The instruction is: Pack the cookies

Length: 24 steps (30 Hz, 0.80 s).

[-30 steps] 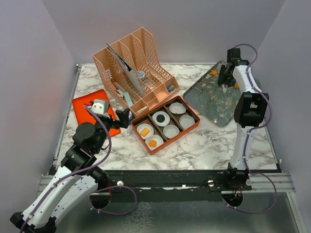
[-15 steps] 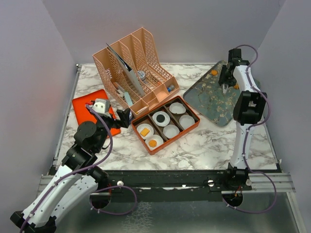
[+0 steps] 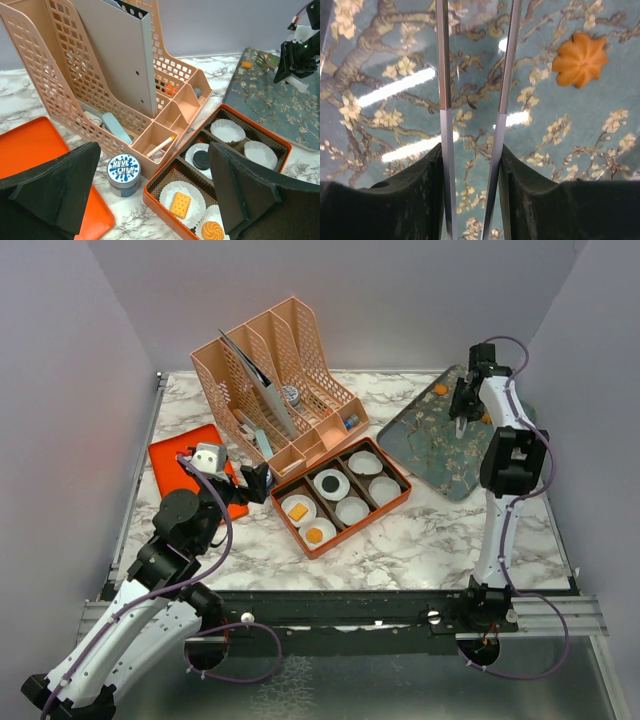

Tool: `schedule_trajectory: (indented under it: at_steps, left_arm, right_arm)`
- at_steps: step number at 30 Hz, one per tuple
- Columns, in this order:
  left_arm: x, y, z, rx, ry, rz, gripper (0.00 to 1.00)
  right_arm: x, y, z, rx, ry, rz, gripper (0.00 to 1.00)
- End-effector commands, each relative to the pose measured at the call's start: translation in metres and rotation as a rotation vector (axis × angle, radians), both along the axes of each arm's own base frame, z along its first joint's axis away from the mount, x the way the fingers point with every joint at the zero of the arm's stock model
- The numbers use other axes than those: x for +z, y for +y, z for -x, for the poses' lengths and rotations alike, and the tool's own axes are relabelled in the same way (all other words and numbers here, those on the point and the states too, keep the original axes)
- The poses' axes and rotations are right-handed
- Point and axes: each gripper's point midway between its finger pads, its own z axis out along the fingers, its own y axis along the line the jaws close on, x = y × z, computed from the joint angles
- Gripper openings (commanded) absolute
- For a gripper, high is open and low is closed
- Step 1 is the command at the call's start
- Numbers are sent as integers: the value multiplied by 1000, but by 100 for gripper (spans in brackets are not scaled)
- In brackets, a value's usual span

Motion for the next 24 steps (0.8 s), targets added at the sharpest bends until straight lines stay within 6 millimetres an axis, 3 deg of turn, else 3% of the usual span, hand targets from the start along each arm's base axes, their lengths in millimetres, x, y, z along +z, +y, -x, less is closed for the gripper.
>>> schedule_trajectory:
  at_steps: [1,12,20,24]
  left_arm:
    - [6,-1,2,-13,-29,11,99]
    - [10,1,4,-13,-39,22,99]
    - [7,2,2,-2,-31,14,99]
    - [6,3,0,5,-26,11,99]
  right_arm:
    - [39,3,13,18,-46,-19,24]
    - [73,22,61,50,-72,-62,21]
    - [94,52,106,104,-97,-82,21]
    - [105,81,129,171,-112,-109,21]
